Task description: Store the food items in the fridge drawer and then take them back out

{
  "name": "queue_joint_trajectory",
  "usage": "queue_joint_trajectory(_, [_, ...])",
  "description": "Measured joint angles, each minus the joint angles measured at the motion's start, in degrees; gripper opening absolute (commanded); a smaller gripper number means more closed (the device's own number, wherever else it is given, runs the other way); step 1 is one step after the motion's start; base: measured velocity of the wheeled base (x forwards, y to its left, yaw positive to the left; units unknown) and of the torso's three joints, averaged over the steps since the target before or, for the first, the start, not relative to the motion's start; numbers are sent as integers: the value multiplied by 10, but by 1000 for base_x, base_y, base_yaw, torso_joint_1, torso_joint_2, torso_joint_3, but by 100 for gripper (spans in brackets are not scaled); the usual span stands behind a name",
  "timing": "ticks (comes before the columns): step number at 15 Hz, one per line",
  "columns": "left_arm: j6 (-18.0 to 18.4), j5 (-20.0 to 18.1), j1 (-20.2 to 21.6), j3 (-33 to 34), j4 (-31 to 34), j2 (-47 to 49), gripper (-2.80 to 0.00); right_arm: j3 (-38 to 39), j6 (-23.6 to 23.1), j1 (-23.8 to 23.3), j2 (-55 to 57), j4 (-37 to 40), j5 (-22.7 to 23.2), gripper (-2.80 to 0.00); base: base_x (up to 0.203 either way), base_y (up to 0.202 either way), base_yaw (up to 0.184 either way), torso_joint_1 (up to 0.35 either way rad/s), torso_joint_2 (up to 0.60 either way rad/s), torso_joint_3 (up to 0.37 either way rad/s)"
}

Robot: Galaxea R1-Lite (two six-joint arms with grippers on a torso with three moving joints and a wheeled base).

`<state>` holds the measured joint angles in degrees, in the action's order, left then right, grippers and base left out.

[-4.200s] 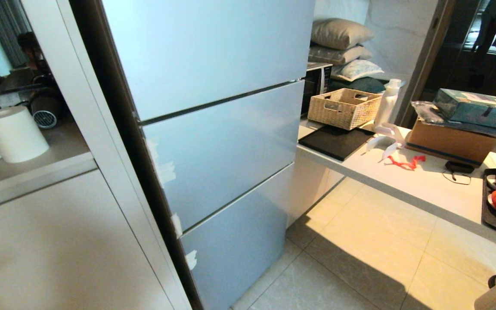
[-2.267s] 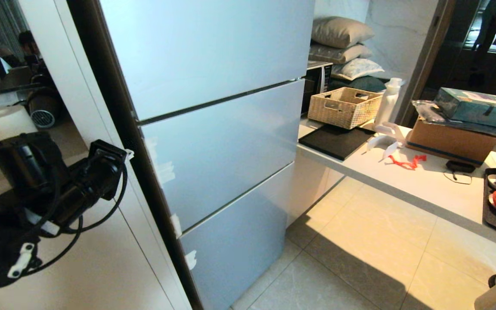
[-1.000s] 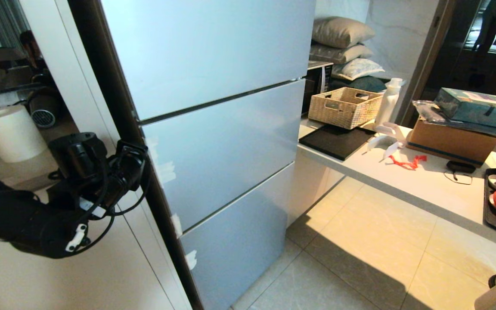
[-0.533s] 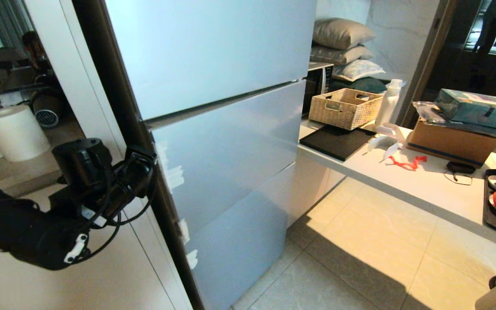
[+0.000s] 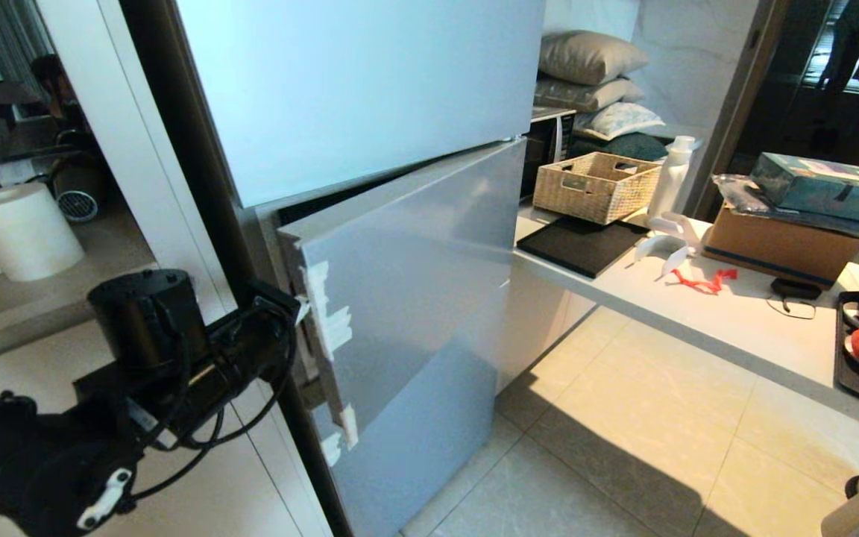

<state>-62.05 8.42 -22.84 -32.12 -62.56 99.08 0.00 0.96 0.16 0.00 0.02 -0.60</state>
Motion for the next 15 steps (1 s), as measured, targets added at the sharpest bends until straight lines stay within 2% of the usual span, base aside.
queue_joint_trajectory(9, [2,5,-109,112,2,-134,-280,0,-7,0,0,0,0,-280,0,0,0,0,0,0])
queue_joint_trajectory(11, [6,12,-120,124,5,-162,-280,0,-6,0,0,1,0,-280,0,0,0,0,0,0])
queue_joint_trajectory(12, [16,20,-121,125,11,-173,-280,0,-7,0,0,1,0,-280,0,0,0,0,0,0])
queue_joint_trajectory(13, [41,30,-122,124,21,-184,-280,0,-7,0,0,1,0,-280,0,0,0,0,0,0])
queue_joint_trajectory(15, [127,46,-121,99,49,-216,-280,0,-6,0,0,1,0,-280,0,0,0,0,0,0])
